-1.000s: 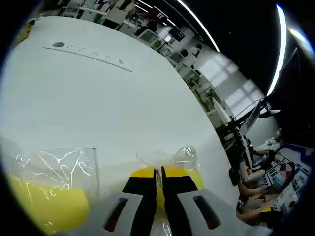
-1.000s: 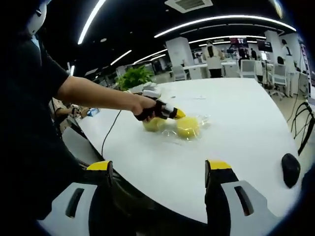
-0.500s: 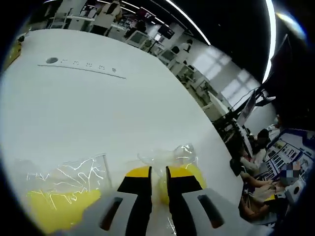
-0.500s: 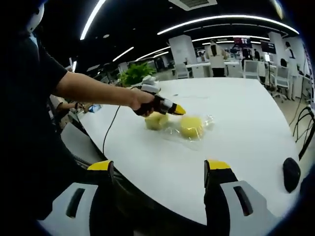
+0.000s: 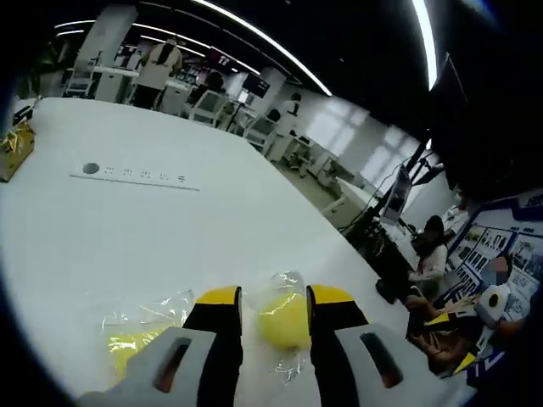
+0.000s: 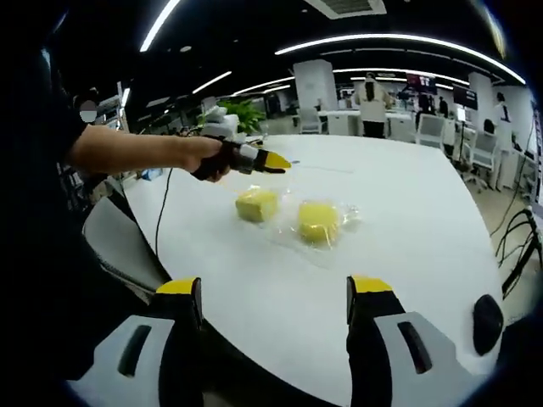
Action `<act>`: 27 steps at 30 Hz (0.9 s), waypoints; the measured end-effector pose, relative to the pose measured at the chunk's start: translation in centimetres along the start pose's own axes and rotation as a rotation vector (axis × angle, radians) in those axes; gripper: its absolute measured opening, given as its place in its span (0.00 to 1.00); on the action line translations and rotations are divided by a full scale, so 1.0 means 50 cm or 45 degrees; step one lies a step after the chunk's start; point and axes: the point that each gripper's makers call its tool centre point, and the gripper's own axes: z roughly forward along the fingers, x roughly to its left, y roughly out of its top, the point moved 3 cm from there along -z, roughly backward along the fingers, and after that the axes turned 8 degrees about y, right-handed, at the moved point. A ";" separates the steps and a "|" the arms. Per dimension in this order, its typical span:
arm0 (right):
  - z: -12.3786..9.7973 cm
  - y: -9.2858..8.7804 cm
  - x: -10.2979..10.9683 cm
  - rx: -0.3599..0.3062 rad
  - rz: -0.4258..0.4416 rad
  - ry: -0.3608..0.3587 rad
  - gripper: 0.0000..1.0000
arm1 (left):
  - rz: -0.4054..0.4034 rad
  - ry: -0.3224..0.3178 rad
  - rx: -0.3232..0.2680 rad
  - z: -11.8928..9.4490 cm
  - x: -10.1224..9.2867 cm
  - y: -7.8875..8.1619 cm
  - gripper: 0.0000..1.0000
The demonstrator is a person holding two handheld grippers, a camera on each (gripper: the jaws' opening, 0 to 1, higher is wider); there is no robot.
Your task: Compare the silicone blocks by pressing each to a similar depth, holding the contact briefly, and releasing to observe deformation and rebound differences across the visible hardness samples.
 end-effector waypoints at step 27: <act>0.066 -0.045 -0.011 0.228 -0.026 0.058 0.72 | 0.614 0.028 0.303 -0.335 0.053 -0.219 0.87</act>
